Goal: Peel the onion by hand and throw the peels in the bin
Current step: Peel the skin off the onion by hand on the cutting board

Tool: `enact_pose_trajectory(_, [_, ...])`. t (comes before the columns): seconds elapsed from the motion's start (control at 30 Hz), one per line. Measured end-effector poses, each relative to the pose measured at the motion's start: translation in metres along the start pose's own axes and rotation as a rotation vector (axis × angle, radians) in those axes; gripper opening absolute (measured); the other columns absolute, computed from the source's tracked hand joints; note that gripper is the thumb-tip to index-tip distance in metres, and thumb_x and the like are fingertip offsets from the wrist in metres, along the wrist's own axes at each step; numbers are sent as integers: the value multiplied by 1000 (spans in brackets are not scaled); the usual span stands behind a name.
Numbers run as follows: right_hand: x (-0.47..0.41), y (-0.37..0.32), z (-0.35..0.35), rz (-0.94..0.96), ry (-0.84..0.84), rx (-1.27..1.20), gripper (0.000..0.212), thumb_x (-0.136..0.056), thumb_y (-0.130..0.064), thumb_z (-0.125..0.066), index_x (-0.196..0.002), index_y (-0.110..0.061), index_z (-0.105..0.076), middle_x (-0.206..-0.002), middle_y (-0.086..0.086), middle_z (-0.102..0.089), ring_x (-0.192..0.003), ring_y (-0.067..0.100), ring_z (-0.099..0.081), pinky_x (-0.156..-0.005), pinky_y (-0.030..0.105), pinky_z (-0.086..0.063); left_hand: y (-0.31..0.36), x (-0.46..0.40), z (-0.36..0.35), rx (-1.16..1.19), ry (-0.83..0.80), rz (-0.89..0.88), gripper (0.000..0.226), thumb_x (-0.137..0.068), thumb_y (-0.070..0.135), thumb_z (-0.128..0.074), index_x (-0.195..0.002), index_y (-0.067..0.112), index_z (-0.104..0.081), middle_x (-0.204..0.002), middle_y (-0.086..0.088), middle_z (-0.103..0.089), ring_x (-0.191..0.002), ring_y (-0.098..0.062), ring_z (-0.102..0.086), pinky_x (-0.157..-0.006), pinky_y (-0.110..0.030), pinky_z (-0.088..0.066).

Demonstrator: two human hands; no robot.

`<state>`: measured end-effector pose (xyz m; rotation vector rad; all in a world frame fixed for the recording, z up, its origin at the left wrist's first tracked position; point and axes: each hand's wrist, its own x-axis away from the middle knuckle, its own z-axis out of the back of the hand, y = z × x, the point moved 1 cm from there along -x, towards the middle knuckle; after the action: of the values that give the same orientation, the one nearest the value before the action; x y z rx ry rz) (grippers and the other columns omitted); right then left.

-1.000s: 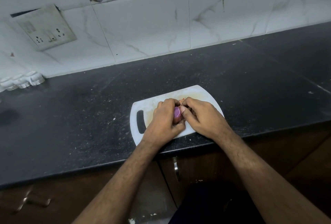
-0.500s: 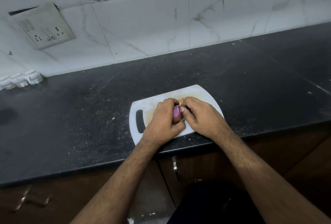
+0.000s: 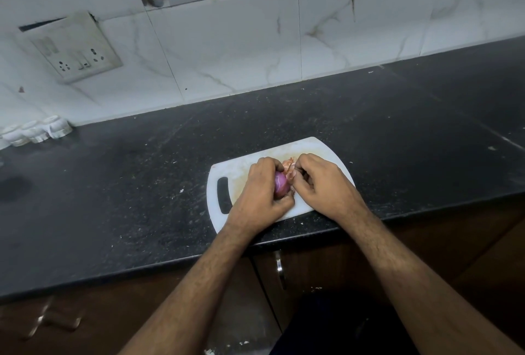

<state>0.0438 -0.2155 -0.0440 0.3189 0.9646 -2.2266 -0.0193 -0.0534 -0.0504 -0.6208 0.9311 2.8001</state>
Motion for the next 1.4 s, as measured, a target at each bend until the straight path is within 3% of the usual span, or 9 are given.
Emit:
enact_pose_trajectory(0.13, [0,-1,1,-7,-1,-3,13,-95,-22,-58,-84,-17,-53,-80,-9,-53,-70,12,-53,-61,32,-47,0,0,0,18,3,16,42,-85,18,-76,-113,21,-45,-110,2,-51,-97,-6,-44,-82,-6,-35])
enact_pose_trajectory(0.47, [-2,3,3,-171,81,21,19,-93,-21,-59,-76,-18,-50,-76,-5,-56,-66,13,-55,-58,36,-49,-2,1,0,22,-4,17,45,-83,14,-75,-113,22,-44,-113,1,-52,-101,-12,-45,-83,-7,-36])
enact_pose_trajectory(0.77, [-6,8,2,-267,113,30,18,-91,-22,-65,-76,-17,-56,-75,-6,-60,-65,12,-58,-56,28,-48,-3,1,0,51,-13,31,48,-82,16,-76,-118,21,-45,-115,1,-52,-103,-13,-48,-83,-7,-37])
enact_pose_trajectory(0.9, [-5,10,0,-203,57,-22,2,-95,-22,-66,-94,-22,-67,-93,-14,-65,-73,2,-60,-66,22,-48,-3,0,1,80,-9,7,49,-82,16,-76,-118,25,-44,-116,1,-53,-105,-15,-50,-85,-8,-38])
enact_pose_trajectory(1.0, [-3,10,0,-98,11,-56,19,-100,-19,-59,-116,-28,-67,-112,-20,-60,-90,-1,-61,-75,17,-51,-3,0,0,99,9,-13,46,-79,24,-72,-117,26,-46,-114,2,-56,-103,-14,-53,-85,-11,-40])
enact_pose_trajectory(1.17, [2,-1,7,65,-71,-129,28,-102,-49,-52,-127,-37,-58,-112,-35,-50,-93,-12,-57,-75,20,-48,-3,-1,1,176,21,-15,48,-82,18,-77,-119,22,-47,-114,1,-57,-103,-7,-57,-85,-11,-43])
enact_pose_trajectory(1.27, [2,-1,7,61,-92,-78,39,-95,-59,-57,-126,-36,-54,-109,-37,-44,-90,-21,-50,-74,22,-46,-2,-2,2,226,10,-14,50,-84,9,-78,-121,17,-47,-116,-3,-57,-100,1,-59,-83,-10,-46])
enact_pose_trajectory(1.4, [2,1,4,66,-71,-59,26,-97,-51,-59,-112,-29,-60,-103,-25,-51,-85,-8,-56,-72,30,-52,-8,-2,3,234,34,21,47,-82,12,-82,-114,14,-48,-115,-6,-56,-103,2,-57,-86,-11,-45])
